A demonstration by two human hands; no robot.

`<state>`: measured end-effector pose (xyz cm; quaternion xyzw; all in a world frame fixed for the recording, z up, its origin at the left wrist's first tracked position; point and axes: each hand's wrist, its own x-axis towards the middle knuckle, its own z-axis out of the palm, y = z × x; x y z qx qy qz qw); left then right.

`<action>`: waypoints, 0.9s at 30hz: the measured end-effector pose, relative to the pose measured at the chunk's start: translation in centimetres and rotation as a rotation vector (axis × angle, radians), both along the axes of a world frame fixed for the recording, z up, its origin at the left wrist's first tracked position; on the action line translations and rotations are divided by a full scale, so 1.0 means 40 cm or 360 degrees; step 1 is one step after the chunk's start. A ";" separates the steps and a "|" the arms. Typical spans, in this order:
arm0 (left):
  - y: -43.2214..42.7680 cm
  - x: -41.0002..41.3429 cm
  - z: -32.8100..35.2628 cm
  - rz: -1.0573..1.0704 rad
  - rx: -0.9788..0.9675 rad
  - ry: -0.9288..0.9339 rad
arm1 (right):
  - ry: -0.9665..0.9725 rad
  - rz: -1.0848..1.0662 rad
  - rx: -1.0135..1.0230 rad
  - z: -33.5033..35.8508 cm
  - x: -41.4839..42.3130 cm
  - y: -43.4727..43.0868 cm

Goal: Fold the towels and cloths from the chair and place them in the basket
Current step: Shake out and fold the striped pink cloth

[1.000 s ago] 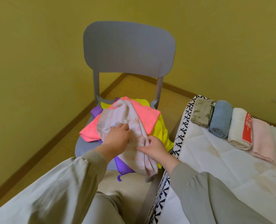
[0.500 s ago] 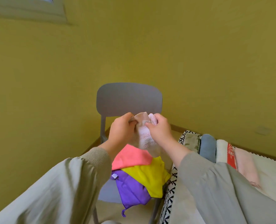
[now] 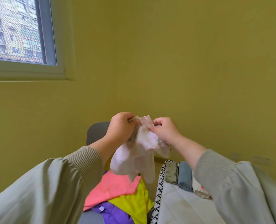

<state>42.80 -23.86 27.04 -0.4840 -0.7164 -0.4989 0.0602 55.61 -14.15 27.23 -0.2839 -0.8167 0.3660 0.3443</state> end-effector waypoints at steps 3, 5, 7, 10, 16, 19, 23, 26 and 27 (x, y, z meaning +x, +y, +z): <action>-0.003 0.026 0.030 -0.0006 0.0005 -0.0015 | -0.0067 -0.0183 0.0213 0.029 0.028 0.002; -0.001 0.043 0.043 -0.0022 0.0028 -0.0040 | -0.0020 -0.0249 0.0261 0.044 0.038 -0.001; 0.004 0.061 0.055 -0.0024 0.0062 -0.0059 | 0.0082 -0.0285 0.0238 0.061 0.046 -0.009; 0.002 0.088 0.073 -0.0161 0.0021 -0.0258 | 0.0230 -0.0325 0.0239 0.087 0.057 -0.022; -0.028 0.107 0.084 -0.0687 -0.0558 -0.0833 | 0.0459 -0.0448 0.0181 0.135 0.082 -0.014; -0.027 0.098 0.071 -0.0564 -0.0903 -0.0732 | 0.0501 -0.0508 0.0196 0.146 0.108 -0.003; -0.015 0.098 0.077 -0.0216 -0.0732 -0.0527 | 0.0437 -0.0361 0.0157 0.140 0.149 -0.003; -0.005 0.121 0.101 -0.0089 -0.0755 -0.0281 | 0.0364 -0.0244 0.0132 0.137 0.176 0.002; -0.001 0.131 0.110 -0.0066 -0.0758 -0.0223 | 0.0339 -0.0267 0.0191 0.137 0.182 0.007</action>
